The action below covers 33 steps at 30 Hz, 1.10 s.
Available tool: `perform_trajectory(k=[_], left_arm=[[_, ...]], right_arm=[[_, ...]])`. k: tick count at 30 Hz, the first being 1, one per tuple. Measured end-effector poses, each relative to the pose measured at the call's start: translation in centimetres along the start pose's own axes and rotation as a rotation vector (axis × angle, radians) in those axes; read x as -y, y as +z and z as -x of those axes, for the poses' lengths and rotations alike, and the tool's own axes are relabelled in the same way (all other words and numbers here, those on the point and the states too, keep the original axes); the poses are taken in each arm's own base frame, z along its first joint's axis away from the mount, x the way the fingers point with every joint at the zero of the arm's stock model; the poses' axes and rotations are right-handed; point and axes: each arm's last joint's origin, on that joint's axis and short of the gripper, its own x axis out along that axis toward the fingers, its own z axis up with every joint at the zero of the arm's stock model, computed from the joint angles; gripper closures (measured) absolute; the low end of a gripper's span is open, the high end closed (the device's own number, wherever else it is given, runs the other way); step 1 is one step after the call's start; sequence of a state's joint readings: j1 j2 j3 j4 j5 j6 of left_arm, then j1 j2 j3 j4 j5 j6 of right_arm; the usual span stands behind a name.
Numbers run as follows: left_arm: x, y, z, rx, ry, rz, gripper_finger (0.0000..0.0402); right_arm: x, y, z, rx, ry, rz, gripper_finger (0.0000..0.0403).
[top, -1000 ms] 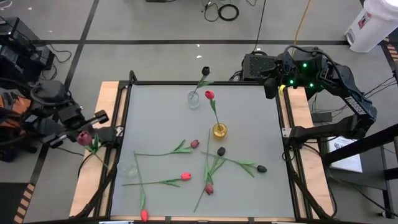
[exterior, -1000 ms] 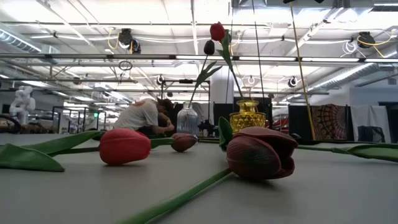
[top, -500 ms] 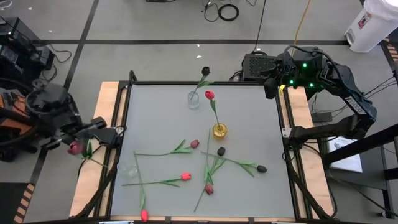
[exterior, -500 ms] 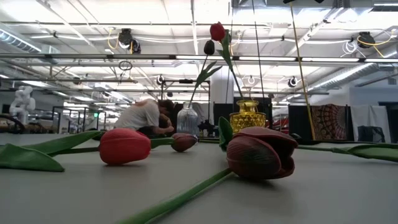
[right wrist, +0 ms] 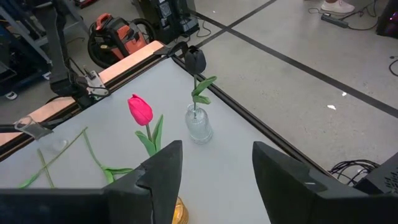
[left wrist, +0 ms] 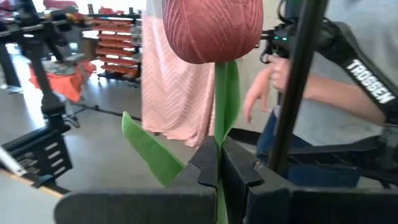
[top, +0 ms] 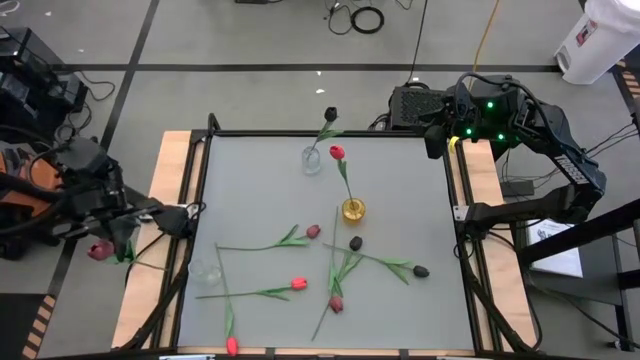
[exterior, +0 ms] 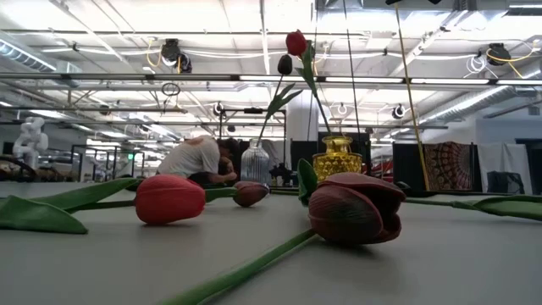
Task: Sort flowers into vase by color
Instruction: Put the top red tulip into the bottom transparent vase
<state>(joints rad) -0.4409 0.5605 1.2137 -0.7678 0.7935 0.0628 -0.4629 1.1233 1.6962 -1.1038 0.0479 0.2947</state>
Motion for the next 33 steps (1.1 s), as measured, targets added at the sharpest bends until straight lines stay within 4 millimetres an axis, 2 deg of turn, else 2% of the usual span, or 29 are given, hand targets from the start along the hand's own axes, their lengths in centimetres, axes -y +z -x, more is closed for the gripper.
perform_trajectory(k=[16, 24, 33], left_arm=[[-0.6, 1.1, 0.0, 0.082, 0.163, -0.116, 0.0399], [-1.1, -0.7, -0.6, 0.043, 0.175, -0.089, 0.0399], [-0.5, -2.3, 0.1, 0.056, 0.226, -0.058, 0.0399]], right_arm=[[0.0, 0.0, 0.0, 0.0, 0.0, 0.0, 0.0215], [0.0, 0.0, 0.0, 0.0, 0.0, 0.0, 0.0215], [0.0, 0.0, 0.0, 0.0, -0.001, 0.0, 0.0215]])
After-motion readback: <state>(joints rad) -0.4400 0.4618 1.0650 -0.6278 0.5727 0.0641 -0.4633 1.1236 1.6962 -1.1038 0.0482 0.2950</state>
